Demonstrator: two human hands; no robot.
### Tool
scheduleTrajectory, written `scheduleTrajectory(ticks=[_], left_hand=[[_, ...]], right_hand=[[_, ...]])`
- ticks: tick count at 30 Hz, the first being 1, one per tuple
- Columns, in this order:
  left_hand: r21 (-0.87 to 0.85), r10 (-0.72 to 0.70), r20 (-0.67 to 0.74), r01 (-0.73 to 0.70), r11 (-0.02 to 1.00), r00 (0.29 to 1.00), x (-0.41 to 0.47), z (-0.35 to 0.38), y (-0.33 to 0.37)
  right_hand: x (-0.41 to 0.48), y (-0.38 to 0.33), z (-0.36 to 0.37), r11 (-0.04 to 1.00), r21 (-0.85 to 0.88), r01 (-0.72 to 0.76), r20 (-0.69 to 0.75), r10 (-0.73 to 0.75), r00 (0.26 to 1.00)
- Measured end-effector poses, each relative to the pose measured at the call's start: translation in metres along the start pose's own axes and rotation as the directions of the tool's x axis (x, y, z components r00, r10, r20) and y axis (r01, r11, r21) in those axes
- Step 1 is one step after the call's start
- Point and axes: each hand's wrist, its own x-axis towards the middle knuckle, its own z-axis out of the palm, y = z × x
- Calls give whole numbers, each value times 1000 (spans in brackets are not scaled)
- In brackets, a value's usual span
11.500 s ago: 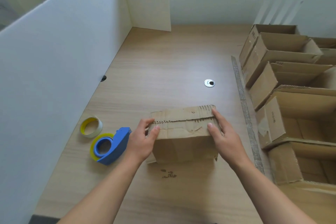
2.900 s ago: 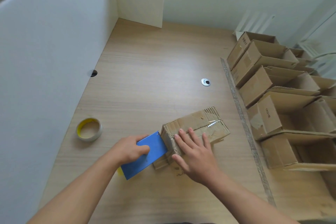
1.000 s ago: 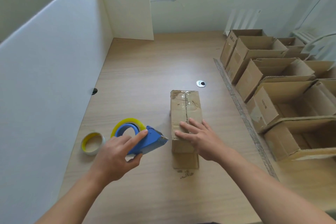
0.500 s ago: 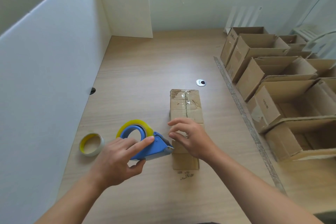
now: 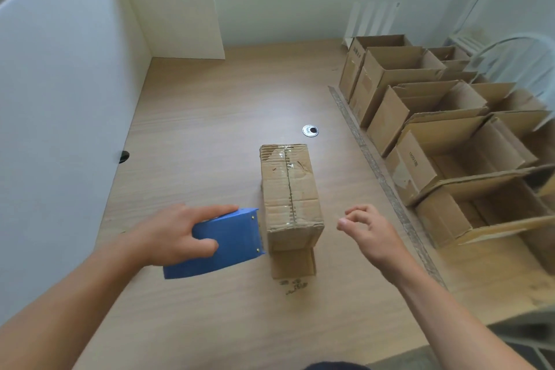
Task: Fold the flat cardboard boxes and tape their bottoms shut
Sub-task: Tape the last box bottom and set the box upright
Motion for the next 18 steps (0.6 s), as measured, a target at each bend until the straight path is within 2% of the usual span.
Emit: scheduleTrajectory(ticks=[5, 12, 18], left_hand=[[18, -75, 119, 74, 997, 990, 26, -10, 14], [-8, -147, 237, 153, 988, 960, 45, -20, 23], [13, -230, 278, 236, 972, 933, 57, -23, 25]], right_hand=[[7, 4, 15, 993, 20, -118, -49, 119, 992], [15, 6, 20, 983, 4, -185, -54, 185, 981], [22, 10, 28, 932, 1, -361, 49, 361, 931]])
